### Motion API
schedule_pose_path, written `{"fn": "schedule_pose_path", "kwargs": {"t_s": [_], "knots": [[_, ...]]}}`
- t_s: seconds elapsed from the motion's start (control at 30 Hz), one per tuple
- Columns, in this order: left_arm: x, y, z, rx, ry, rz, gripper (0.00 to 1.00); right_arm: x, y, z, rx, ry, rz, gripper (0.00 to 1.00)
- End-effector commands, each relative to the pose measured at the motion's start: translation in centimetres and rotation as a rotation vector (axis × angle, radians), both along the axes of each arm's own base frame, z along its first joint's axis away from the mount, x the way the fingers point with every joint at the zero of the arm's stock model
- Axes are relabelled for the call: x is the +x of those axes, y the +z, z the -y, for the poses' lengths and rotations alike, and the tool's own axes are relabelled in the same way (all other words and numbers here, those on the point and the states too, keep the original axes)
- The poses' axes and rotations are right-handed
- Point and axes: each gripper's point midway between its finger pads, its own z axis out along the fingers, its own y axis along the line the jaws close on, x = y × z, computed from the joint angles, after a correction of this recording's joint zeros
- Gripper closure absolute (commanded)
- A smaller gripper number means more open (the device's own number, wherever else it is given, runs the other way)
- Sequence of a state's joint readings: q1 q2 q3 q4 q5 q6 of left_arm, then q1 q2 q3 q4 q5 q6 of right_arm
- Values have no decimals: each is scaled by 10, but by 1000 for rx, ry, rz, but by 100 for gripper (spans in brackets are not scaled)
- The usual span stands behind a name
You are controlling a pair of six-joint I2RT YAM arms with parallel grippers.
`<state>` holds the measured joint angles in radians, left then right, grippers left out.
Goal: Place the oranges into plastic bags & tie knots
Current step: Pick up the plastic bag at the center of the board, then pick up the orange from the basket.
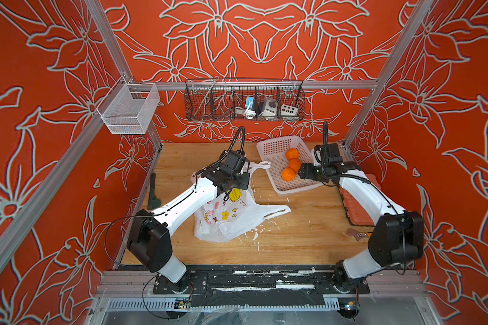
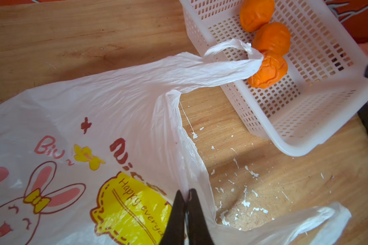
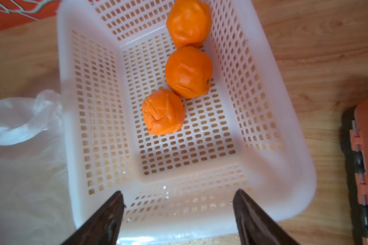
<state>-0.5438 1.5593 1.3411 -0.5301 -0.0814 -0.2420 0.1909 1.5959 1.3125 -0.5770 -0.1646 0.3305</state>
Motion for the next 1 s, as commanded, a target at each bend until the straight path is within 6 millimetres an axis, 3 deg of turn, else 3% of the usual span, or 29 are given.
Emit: {"fn": "schedule_pose_path", "kwargs": {"t_s": [0.0,0.2,0.43,0.6,0.7,0.97], "knots": [[3,5,-5,34,-10,-5,100,8,-20,3,-79,21,-72,15],[-3,2,11,-60,-50,-41,100,37,-42,-12,-87,59,-105,10],[0,-1,10,-66,-48,-38,100,51,-62,-39,-65,96,-132,9],[4,0,5,-69,-33,-40,100,61,-79,-45,-86,92,-166,10],[4,0,3,-74,-34,-44,100,67,-86,-47,-93,87,-169,17],[-1,0,5,-89,-60,-50,100,69,-92,-41,-136,82,-184,45]]}}
